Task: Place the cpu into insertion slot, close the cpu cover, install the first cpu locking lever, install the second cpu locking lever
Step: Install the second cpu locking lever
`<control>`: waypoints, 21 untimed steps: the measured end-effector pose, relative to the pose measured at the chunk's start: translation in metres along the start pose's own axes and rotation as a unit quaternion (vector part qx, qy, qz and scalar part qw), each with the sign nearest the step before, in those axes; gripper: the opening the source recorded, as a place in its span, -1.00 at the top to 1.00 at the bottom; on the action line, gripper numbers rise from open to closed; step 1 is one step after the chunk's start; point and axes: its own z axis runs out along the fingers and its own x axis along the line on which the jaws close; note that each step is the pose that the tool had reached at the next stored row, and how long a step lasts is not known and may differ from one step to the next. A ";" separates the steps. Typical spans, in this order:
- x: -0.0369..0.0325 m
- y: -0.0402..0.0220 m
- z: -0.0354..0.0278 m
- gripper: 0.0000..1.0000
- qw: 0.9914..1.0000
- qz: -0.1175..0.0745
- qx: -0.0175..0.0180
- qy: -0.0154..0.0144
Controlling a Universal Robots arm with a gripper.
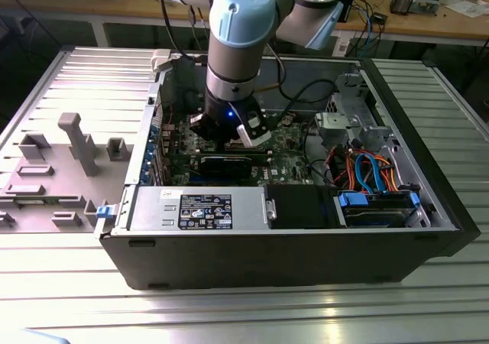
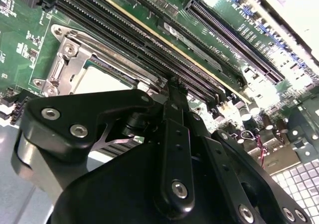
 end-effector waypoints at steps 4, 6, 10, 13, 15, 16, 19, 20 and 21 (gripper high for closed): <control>0.0018 -0.0003 0.0026 0.79 1.000 -0.001 -0.006 -0.001; 0.0022 -0.0004 0.0034 0.79 1.000 -0.001 -0.008 -0.001; 0.0033 -0.0005 0.0048 0.79 1.000 -0.001 -0.010 -0.002; 0.0035 -0.0003 0.0038 0.79 1.000 -0.001 -0.010 -0.002; 0.0035 0.0000 0.0025 0.79 1.000 -0.001 -0.010 -0.002; 0.0035 0.0003 0.0016 0.79 1.000 -0.001 -0.010 -0.002; 0.0041 0.0017 -0.0061 0.79 1.000 -0.001 -0.010 -0.002; 0.0043 0.0024 -0.0096 0.79 1.000 -0.001 -0.010 -0.002; 0.0044 0.0028 -0.0116 0.79 1.000 -0.001 -0.010 -0.002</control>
